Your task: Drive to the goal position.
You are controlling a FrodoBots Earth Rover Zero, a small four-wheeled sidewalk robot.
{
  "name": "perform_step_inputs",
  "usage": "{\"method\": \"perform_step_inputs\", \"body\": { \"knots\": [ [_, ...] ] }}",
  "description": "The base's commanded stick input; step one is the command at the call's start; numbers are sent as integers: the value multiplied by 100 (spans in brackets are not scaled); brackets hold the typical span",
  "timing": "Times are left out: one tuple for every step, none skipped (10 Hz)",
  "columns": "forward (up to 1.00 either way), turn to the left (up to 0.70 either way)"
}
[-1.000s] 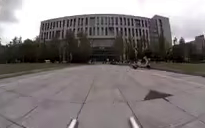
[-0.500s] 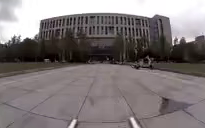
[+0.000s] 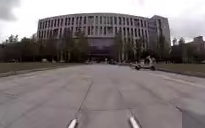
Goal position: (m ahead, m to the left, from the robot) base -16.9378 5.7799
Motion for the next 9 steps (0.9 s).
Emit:
{"method": "perform_step_inputs", "body": {
  "knots": [
    [100,-10],
    [100,0],
    [100,0],
    [100,0],
    [100,0],
    [100,0],
    [100,0],
    [100,0],
    [100,0]
  ]
}}
